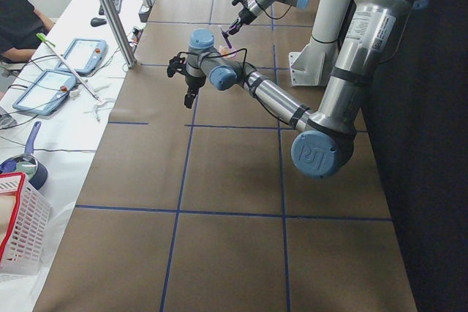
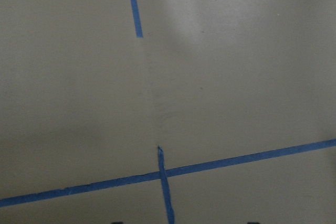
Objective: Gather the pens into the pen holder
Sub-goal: 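Carry the purple marker with the right gripper over the cup and release it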
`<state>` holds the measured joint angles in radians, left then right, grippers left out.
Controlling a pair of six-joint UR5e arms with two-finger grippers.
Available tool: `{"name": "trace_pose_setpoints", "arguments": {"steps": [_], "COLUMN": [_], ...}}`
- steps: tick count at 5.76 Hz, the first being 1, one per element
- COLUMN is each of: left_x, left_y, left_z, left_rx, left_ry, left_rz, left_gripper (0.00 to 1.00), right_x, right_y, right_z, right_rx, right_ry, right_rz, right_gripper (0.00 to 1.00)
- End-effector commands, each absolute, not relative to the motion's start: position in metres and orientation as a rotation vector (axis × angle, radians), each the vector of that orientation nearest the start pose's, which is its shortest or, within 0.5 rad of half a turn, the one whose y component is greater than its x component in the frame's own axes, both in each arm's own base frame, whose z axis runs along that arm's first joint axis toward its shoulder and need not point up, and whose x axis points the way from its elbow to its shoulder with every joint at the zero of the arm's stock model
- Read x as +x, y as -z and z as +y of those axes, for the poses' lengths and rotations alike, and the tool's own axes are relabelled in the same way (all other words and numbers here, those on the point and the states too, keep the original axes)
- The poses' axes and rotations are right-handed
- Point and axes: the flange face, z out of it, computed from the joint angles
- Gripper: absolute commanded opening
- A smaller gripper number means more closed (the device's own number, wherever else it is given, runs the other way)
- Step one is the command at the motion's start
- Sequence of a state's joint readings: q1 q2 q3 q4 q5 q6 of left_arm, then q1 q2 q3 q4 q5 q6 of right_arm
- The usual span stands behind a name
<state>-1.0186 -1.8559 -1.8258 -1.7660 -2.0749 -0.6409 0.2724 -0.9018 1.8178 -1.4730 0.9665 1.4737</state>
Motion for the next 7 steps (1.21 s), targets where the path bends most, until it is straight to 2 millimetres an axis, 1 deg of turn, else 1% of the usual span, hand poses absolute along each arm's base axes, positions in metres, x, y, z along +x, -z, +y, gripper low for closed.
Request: {"name": "trace_pose_setpoints", "arguments": {"steps": [1, 2, 3, 4, 5, 6, 7], "left_x": [0.231, 0.230, 0.230, 0.228, 0.221, 0.205, 0.184], "left_y": [-0.372, -0.382, -0.387, -0.402, -0.420, -0.430, -0.441], "left_z": [-0.547, -0.546, -0.545, -0.540, -0.537, -0.541, -0.546], "left_rx": [0.321, 0.306, 0.298, 0.278, 0.256, 0.213, 0.208], "left_ry": [-0.117, -0.113, -0.111, -0.116, -0.168, -0.177, -0.219], "left_rz": [0.785, 0.776, 0.772, 0.758, 0.716, 0.672, 0.639], "left_gripper": [0.84, 0.84, 0.84, 0.84, 0.84, 0.84, 0.84], "right_x": [-0.556, -0.559, -0.562, -0.546, -0.484, -0.447, -0.403], "right_y": [-0.153, -0.162, -0.162, -0.167, -0.153, -0.176, -0.193], "right_z": [-0.349, -0.346, -0.335, -0.320, -0.325, -0.343, -0.384], "right_rx": [0.762, 0.769, 0.758, 0.733, 0.589, 0.522, 0.452], "right_ry": [-0.472, -0.462, -0.448, -0.417, -0.374, -0.368, -0.295], "right_rz": [-0.848, -0.831, -0.838, -0.864, -0.979, -0.970, -0.951], "right_gripper": [0.01, 0.34, 0.99, 1.00, 1.00, 1.00, 1.00]}}
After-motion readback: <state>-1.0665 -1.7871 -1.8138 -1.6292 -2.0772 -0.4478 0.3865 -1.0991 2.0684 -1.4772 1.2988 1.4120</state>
